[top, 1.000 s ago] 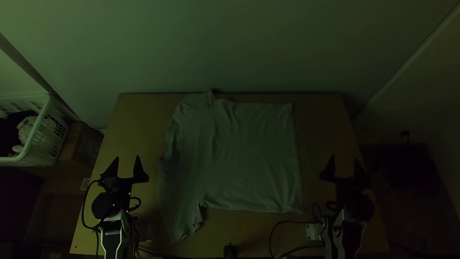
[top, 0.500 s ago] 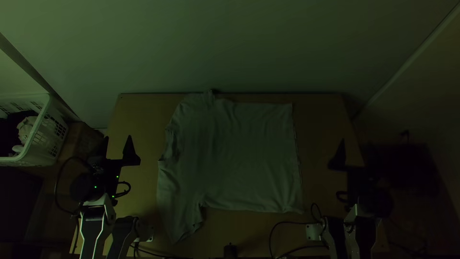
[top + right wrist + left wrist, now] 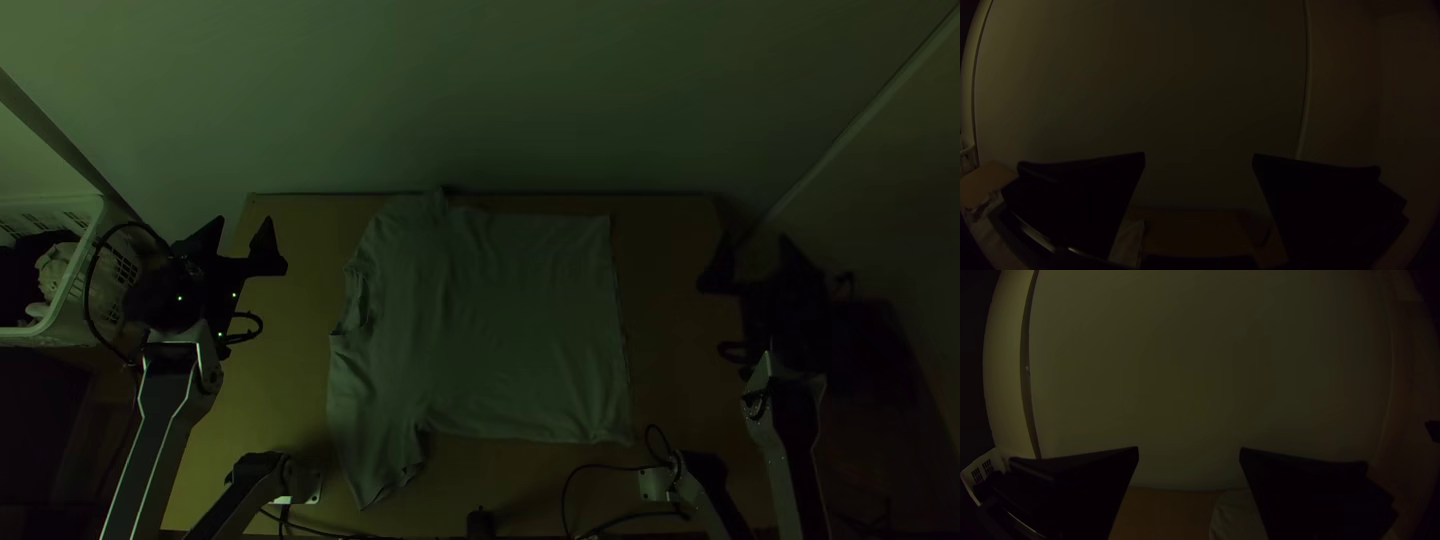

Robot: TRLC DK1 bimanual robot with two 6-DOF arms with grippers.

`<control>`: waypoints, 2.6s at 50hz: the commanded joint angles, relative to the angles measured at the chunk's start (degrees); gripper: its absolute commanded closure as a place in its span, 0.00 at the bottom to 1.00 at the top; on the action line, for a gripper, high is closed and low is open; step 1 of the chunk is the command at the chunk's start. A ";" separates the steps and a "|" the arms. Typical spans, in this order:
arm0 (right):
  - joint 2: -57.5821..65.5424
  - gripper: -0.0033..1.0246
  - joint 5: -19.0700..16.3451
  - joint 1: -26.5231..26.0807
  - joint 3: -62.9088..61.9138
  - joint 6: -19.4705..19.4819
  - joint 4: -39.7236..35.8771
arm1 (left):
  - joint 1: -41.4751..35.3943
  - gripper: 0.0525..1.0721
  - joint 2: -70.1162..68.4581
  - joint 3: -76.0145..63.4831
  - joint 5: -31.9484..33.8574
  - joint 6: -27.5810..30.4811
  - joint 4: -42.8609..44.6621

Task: Fold the t-shirt

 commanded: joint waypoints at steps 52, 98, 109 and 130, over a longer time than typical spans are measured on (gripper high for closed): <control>45.15 0.04 0.63 9.98 31.58 6.82 -7.45 | -7.82 0.14 59.42 59.27 0.21 -2.71 -25.33; 61.32 0.04 0.63 10.51 39.93 14.99 -20.19 | -8.52 0.14 85.52 78.87 -1.11 -4.74 -36.93; 62.38 0.04 0.72 10.42 40.63 15.08 -20.45 | -9.22 0.14 88.07 78.87 -1.55 -4.56 -37.81; 62.99 0.04 0.72 10.68 41.95 15.34 -20.81 | -9.66 0.15 92.20 78.87 -2.87 -4.65 -37.63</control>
